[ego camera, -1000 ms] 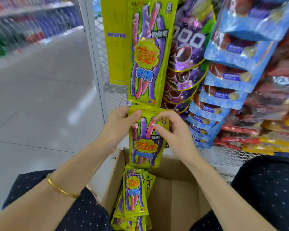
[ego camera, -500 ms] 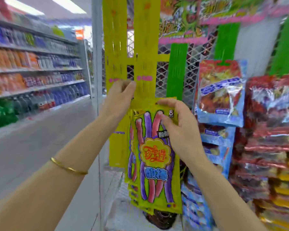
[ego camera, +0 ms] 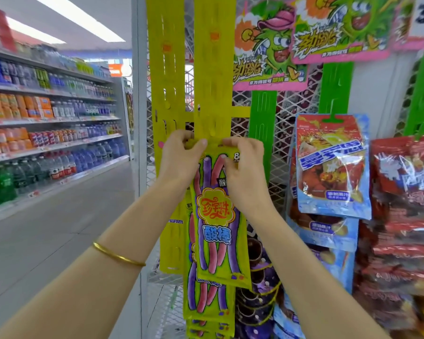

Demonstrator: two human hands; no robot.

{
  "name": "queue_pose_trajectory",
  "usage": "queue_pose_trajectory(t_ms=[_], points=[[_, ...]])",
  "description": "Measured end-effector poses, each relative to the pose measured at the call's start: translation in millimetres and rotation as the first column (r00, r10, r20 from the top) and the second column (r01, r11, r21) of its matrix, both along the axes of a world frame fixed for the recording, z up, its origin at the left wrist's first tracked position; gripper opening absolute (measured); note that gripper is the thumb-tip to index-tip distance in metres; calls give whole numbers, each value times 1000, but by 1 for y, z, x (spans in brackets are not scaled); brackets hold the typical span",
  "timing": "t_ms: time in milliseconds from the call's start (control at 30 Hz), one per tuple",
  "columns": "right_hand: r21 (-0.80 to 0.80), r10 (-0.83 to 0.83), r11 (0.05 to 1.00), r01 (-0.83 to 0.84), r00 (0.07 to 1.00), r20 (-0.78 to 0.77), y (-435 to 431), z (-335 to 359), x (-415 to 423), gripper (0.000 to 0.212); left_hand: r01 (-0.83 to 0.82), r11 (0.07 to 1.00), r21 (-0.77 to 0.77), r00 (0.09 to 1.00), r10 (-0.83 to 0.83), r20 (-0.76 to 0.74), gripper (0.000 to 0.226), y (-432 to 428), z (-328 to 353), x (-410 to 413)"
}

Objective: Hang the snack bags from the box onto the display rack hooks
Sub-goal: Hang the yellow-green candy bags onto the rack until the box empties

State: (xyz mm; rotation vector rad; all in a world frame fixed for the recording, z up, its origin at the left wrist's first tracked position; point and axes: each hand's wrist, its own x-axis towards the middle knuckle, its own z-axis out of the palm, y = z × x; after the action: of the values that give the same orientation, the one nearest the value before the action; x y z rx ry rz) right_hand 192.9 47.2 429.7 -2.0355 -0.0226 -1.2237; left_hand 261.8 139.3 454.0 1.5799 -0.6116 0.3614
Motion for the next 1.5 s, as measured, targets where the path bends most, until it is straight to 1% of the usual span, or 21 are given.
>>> queue_pose_trajectory(t_ms=[100,233,433,567,667,767,900,1067,1133,1200,1267,1367,1433,1500], points=[[3,3,1000,-3,1000,-18,-1,0,1,27,42,998,-54,999,-43,-32,18,-3,0,2],[23,16,1000,-16,1000,-24,-2,-1,1,27,66,995,-77,996,-71,-58,26,-2,0,4],[8,15,1000,-15,1000,-25,-2,-4,2,29,99,993,-59,989,-105,-109,35,2,2,4],[4,19,1000,-19,999,-39,-3,-2,3,28,123,991,-48,982,-128,-139,25,3,5,4],[-23,8,1000,-9,1000,-18,-1,-3,5,27,133,989,-66,976,-142,-163,27,2,6,4],[-33,13,999,-13,1000,13,2,-7,7,28,102,993,-63,984,-110,-138,27,2,4,5],[-42,31,999,-31,999,14,2,-8,8,30,84,995,-48,993,-88,-82,30,3,3,6],[-64,43,997,-43,999,4,3,-5,7,32,87,996,-17,993,-88,-81,29,4,5,8],[-73,40,997,-40,999,3,4,-5,9,33,99,995,-26,989,-101,-106,24,5,5,7],[-74,36,997,-35,999,10,4,-6,11,34,105,993,-51,986,-111,-128,12,6,4,5],[-75,39,997,-37,999,26,4,-7,12,34,100,992,-74,987,-109,-122,8,6,3,3],[-86,48,995,-46,999,20,2,-10,12,37,73,993,-92,990,-83,-112,14,5,3,3],[-120,41,992,-40,999,5,1,-14,11,45,75,994,-84,988,-86,-128,18,5,3,4],[-133,33,991,-30,999,17,2,-19,10,49,85,994,-68,986,-93,-137,27,5,1,4]])
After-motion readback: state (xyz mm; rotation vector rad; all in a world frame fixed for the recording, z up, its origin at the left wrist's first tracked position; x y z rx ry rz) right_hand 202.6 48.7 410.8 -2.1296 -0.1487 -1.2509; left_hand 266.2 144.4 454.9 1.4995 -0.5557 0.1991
